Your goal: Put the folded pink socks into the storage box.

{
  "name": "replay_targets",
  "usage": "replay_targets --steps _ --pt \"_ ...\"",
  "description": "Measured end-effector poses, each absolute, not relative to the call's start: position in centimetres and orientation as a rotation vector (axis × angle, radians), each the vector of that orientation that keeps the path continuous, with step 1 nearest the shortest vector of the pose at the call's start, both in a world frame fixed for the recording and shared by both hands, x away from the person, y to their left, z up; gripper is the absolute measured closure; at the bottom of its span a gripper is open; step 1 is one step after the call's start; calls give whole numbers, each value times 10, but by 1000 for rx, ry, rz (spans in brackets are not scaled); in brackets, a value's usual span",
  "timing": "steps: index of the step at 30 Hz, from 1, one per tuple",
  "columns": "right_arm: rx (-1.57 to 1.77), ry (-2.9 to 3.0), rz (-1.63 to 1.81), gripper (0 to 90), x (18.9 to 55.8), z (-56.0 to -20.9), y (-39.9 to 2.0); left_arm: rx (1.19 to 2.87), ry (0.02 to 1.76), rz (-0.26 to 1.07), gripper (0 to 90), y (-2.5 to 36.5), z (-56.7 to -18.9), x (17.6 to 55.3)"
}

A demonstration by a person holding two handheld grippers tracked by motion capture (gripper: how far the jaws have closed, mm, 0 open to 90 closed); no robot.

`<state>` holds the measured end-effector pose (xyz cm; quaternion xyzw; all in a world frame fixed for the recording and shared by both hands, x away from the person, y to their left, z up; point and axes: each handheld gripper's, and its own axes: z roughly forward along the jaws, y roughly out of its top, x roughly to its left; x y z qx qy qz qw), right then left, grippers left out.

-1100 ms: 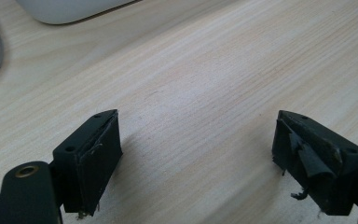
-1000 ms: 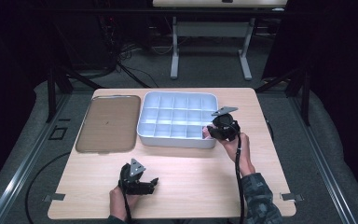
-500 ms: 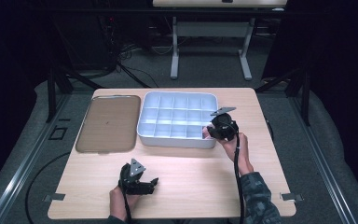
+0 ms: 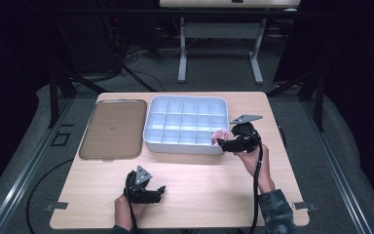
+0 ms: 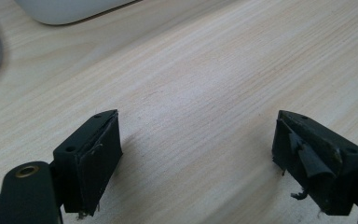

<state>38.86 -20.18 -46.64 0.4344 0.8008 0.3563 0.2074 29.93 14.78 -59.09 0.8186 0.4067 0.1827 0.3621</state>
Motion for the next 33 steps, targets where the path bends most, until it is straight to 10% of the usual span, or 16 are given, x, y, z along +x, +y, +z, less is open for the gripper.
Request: replay_targets --steps 33 --pt "1272 2225 981 0 317 -531 -260 2108 1048 469 152 148 -591 299"
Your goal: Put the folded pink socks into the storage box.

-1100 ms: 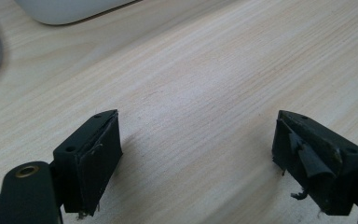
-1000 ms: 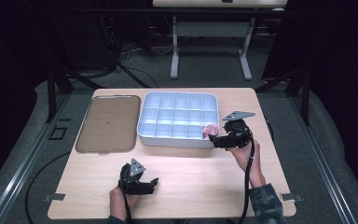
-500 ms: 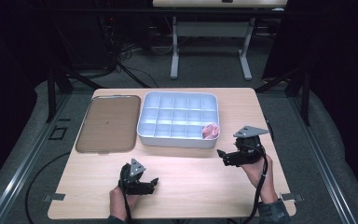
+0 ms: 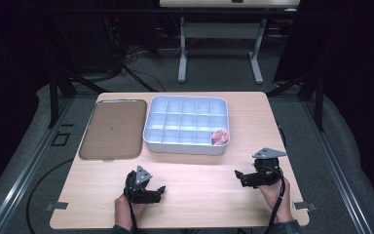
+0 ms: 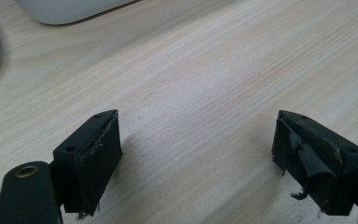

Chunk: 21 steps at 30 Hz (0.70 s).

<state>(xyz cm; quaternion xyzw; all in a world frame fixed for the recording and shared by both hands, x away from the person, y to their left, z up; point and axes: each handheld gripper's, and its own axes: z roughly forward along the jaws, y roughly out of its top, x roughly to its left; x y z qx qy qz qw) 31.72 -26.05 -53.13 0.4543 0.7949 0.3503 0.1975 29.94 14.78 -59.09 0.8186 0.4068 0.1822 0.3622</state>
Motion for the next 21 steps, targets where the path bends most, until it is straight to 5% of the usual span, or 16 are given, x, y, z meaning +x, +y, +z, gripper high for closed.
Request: replay_targets --steps 21 --pt "1309 2237 920 0 311 -586 -267 2111 1045 471 153 148 -591 300"
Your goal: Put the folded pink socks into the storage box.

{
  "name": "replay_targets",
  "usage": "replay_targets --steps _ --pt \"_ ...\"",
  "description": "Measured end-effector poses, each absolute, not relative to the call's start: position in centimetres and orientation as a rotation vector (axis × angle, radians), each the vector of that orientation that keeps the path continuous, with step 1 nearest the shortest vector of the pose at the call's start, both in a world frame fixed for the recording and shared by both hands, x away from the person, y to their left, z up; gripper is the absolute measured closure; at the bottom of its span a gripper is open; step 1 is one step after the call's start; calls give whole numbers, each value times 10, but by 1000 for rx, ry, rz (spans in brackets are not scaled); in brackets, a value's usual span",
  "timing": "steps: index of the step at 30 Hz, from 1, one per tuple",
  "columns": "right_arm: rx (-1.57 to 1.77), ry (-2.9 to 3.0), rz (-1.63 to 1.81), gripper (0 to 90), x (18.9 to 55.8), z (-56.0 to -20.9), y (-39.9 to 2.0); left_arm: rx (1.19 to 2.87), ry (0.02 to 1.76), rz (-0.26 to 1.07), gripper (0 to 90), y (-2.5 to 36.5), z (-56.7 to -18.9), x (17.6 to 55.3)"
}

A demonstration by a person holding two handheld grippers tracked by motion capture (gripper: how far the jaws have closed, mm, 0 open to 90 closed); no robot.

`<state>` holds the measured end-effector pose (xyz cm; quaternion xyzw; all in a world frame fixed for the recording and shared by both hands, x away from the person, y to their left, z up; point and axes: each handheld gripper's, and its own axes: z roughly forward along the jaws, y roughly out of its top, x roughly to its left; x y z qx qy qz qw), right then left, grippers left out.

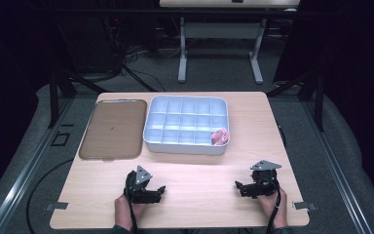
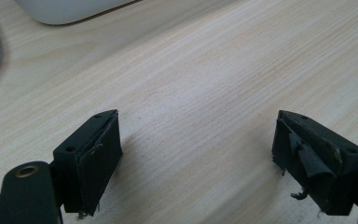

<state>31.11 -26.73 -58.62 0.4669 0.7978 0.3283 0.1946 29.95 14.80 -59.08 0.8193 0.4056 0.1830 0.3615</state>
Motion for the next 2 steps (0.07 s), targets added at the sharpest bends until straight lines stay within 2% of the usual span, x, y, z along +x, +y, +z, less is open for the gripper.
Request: replay_targets --steps 2 --pt "1309 2238 920 0 311 -587 -268 2115 1043 475 153 148 -591 300"
